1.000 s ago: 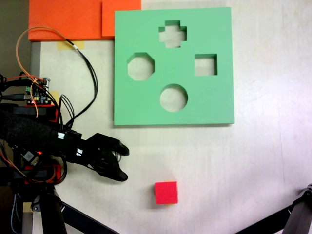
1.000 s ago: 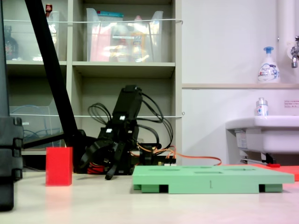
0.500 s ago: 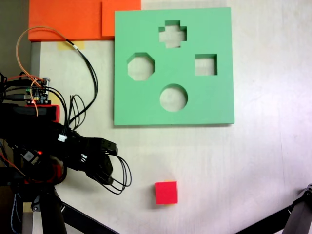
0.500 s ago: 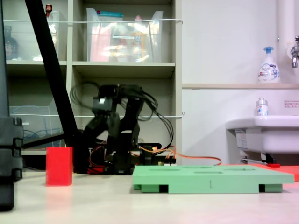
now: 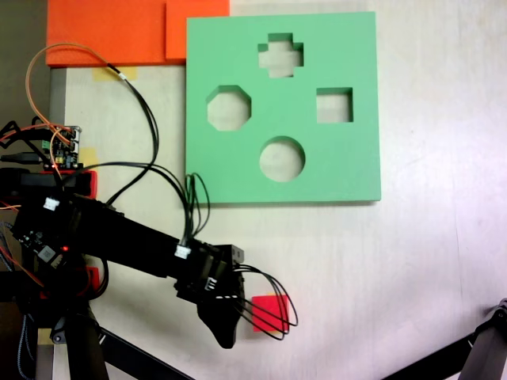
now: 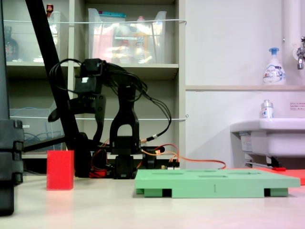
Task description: Put the square block into the corresponding hole
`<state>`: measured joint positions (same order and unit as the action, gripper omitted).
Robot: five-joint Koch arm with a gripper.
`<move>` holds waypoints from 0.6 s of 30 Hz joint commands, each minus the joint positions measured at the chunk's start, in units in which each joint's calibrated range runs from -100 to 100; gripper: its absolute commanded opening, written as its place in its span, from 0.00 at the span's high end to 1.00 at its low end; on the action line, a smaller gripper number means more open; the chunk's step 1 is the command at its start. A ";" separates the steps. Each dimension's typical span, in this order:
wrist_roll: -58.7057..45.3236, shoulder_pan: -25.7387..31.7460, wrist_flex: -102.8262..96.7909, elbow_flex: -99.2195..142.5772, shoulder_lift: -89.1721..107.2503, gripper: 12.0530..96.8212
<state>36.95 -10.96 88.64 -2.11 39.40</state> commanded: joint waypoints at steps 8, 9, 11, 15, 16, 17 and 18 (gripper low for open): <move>-2.49 -0.15 1.73 -12.05 -19.29 0.14; -2.74 -0.34 1.44 -12.85 -21.24 0.14; -3.08 -0.59 0.47 -13.95 -24.31 0.14; -3.13 -0.98 -1.84 -14.64 -29.06 0.14; -3.17 -1.03 -2.41 -14.64 -30.04 0.15; -3.17 -1.07 -2.80 -14.64 -30.74 0.15; -3.22 -1.12 -3.28 -14.64 -31.44 0.15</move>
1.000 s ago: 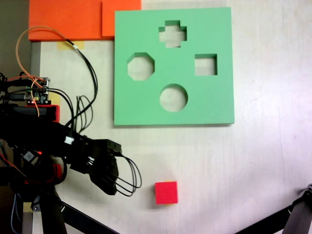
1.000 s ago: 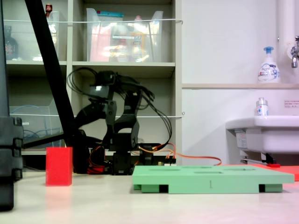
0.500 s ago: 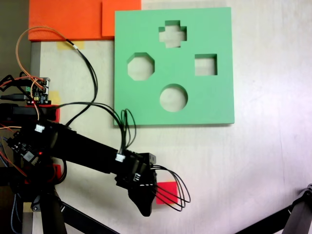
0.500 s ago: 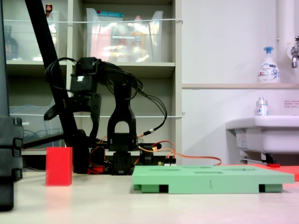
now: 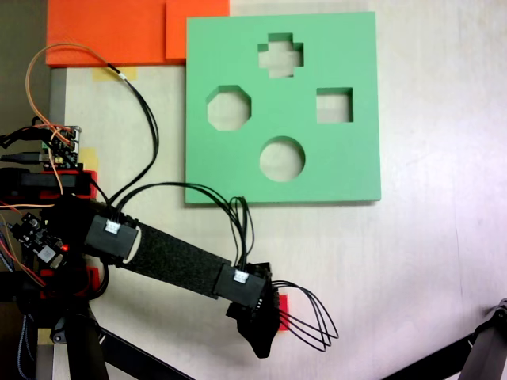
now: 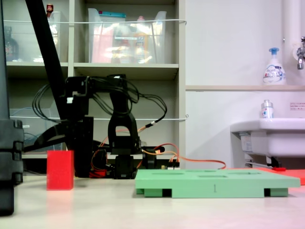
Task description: Put the square block into the corresponding hole
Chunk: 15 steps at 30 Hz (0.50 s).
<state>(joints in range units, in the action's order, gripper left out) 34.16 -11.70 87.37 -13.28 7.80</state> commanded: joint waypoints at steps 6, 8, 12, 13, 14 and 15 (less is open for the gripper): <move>-0.63 -0.83 -5.19 -3.47 -4.31 0.22; -0.78 -0.93 -5.47 -3.47 -5.00 0.24; -1.17 -1.07 -5.47 -3.47 -5.14 0.36; -1.17 -1.17 -5.47 -3.47 -5.14 0.43; -1.17 -1.27 -5.47 -3.47 -5.14 0.49; -1.22 -1.47 -5.47 -3.37 -5.14 0.55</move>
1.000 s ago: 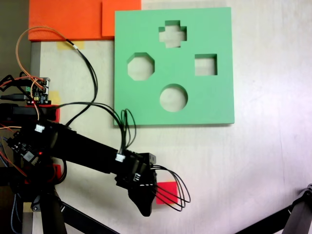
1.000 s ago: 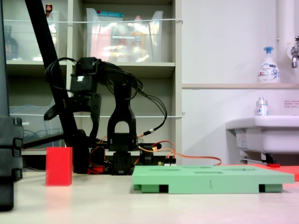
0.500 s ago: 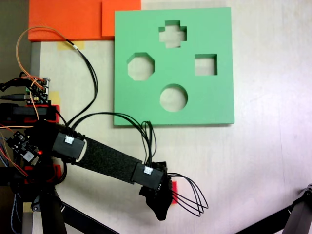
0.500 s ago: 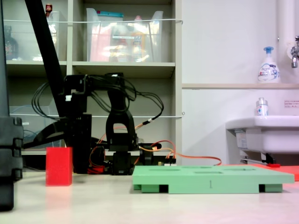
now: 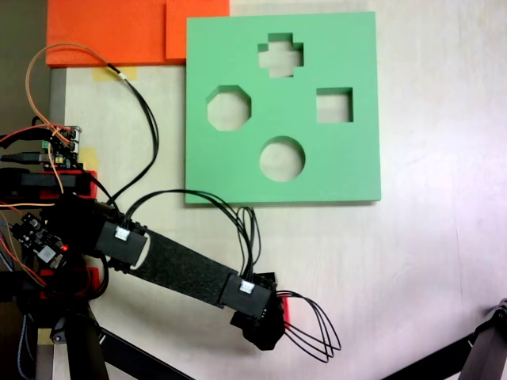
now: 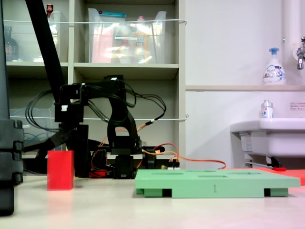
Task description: Put the square block into the corresponding hole
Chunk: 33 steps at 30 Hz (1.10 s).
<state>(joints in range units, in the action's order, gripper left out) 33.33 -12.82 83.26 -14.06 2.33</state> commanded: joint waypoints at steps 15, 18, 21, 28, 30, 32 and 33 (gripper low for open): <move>-1.07 -2.20 3.64 1.40 4.94 0.75; -1.03 -2.30 4.90 1.40 6.61 0.75; -1.03 -2.20 6.34 1.40 8.85 0.75; 1.76 -0.68 11.93 1.40 20.44 0.74; 3.81 0.88 13.85 1.40 24.49 0.74; 6.11 2.69 15.10 1.40 27.70 0.74; 7.18 3.81 15.10 1.30 29.10 0.74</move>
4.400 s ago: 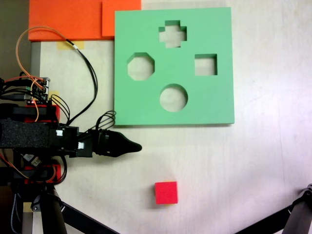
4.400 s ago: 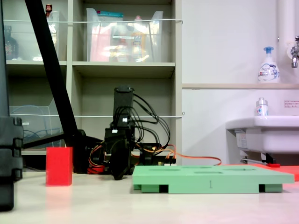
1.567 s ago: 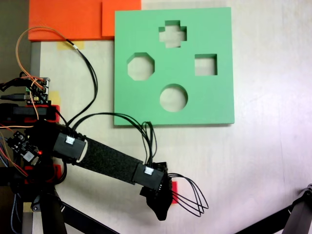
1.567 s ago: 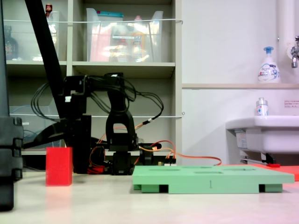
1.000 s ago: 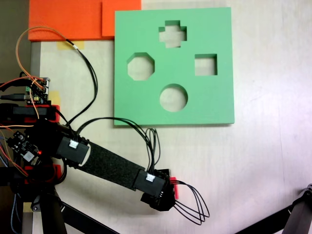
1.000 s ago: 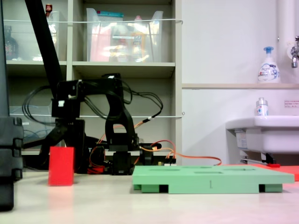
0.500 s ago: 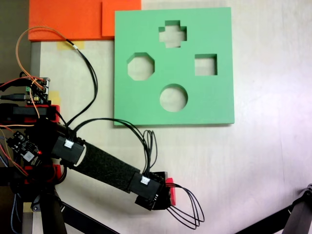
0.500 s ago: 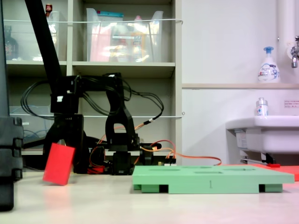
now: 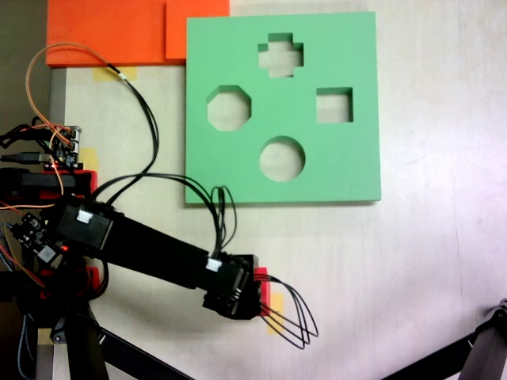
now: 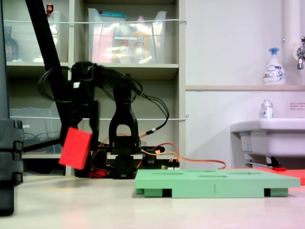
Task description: Put the square block into the corresponding hole
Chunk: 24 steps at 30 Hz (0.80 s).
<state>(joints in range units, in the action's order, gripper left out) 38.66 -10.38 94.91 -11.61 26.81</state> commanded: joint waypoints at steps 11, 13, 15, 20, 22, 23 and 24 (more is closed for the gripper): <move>16.17 13.72 3.45 -19.20 -1.95 0.74; 18.36 15.53 3.45 -23.38 -5.44 0.74; 20.42 17.19 3.45 -27.87 -9.63 0.74; 24.27 20.66 2.97 -39.53 -21.23 0.74; 26.28 21.78 2.88 -46.11 -27.79 0.75; 26.76 22.37 2.88 -49.31 -30.72 0.75; 27.30 22.81 2.88 -52.20 -33.66 0.75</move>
<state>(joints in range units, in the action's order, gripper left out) 64.54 11.60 96.67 -58.55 -4.79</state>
